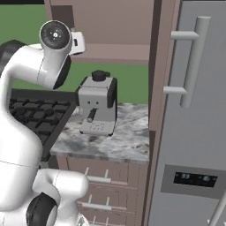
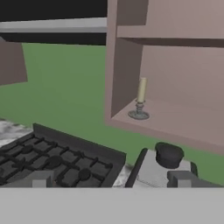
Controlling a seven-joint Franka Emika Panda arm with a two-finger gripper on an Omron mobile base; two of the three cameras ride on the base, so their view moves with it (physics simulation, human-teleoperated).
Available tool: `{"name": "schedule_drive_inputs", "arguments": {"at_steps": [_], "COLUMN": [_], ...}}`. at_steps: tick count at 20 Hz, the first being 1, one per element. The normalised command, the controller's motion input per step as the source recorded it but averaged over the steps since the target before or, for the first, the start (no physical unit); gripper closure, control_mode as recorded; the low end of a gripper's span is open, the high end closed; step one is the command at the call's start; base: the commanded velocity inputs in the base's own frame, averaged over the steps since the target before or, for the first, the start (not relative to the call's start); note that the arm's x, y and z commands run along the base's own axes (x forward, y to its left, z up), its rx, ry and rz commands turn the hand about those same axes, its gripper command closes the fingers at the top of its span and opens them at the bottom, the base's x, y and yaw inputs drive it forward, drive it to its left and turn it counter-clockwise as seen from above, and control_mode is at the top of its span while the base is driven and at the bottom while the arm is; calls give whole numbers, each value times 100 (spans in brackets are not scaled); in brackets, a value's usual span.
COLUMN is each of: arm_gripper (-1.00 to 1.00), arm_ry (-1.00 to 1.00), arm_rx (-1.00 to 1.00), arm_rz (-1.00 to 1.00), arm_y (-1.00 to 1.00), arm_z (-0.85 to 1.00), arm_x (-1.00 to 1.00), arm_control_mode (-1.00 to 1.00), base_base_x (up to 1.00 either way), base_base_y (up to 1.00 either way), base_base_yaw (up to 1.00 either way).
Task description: Get the candle and the liquor from the cabinet and move them to the dining counter.
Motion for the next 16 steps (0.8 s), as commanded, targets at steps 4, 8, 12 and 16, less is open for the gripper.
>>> {"name": "schedule_drive_inputs", "arguments": {"at_steps": [4, 8, 12, 16], "arm_gripper": [-100, -100, -100, -100], "arm_ry": [-4, -5, -7, -7], "arm_rx": [5, 4, 1, 0], "arm_rz": [3, 3, 3, 3], "arm_y": [1, 0, 0, 0], "arm_z": [0, 0, 0, 0], "arm_x": [39, 39, 31, 31], "arm_control_mode": [-100, -100, -100, -100], "base_base_x": [0, 0, 0, 0], "base_base_y": [0, 0, 0, 0], "base_base_yaw": [0, 0, 0, 0]}}
